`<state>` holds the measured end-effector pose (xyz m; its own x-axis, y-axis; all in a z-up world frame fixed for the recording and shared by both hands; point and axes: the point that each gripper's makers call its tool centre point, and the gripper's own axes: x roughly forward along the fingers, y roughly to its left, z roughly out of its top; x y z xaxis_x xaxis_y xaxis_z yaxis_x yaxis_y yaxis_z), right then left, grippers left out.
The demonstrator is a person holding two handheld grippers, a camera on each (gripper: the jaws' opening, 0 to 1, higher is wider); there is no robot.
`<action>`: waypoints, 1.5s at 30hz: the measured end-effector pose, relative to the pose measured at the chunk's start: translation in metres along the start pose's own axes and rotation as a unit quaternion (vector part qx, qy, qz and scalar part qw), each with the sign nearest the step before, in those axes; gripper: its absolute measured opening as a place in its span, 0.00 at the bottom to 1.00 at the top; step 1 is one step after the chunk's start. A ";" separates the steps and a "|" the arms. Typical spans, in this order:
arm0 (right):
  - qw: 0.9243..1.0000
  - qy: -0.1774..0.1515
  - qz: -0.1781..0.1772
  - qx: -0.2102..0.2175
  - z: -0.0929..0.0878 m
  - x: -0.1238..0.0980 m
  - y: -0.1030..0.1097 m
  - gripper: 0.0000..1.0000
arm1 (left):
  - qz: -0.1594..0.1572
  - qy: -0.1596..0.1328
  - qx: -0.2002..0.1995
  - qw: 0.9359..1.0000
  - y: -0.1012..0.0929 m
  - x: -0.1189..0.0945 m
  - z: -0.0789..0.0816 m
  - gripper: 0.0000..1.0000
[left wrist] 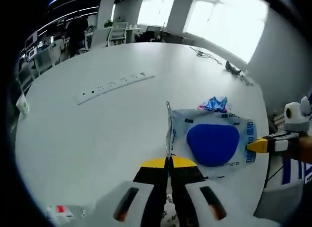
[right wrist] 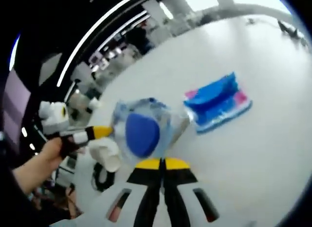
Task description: Arrange the tabletop items into an orderly group along one side of the table until the central work area is clear of visible clutter.
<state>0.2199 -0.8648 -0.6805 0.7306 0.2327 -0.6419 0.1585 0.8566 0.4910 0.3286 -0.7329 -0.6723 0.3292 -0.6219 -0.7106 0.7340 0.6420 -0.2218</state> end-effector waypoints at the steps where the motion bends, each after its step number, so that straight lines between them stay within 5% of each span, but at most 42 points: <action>1: 1.000 0.003 -0.001 -0.020 0.004 0.003 -0.001 0.00 | 0.005 -0.001 -0.002 1.000 0.002 -0.001 -0.001 0.00; 8: 0.990 0.049 -0.001 -0.131 0.024 0.038 0.001 0.00 | 0.031 0.005 -0.041 0.999 0.016 -0.006 -0.016 0.00; 15: 0.965 0.111 -0.005 -0.238 0.032 0.071 0.005 0.00 | 0.045 0.025 -0.057 0.997 0.027 -0.003 -0.029 0.00; 21: 0.934 0.167 -0.017 -0.315 0.028 0.086 -0.003 0.00 | 0.044 0.039 -0.067 0.996 0.029 0.004 -0.035 0.00; 23: 0.931 0.166 -0.021 -0.324 0.031 0.088 -0.004 0.00 | 0.043 0.043 -0.066 0.996 0.028 0.007 -0.036 0.00; 24: 0.924 0.160 -0.031 -0.346 0.038 0.090 -0.007 0.00 | 0.041 0.044 -0.066 0.996 0.027 0.009 -0.035 0.00; 45: 0.891 0.216 -0.041 -0.396 0.031 0.095 -0.021 0.06 | 0.043 0.074 -0.046 0.995 0.017 0.013 -0.046 0.00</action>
<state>0.3068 -0.8753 -0.7337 0.3873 0.1639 -0.9072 -0.4451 0.8951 -0.0283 0.3182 -0.7097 -0.7163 0.2932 -0.4941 -0.8185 0.6475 0.7325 -0.2102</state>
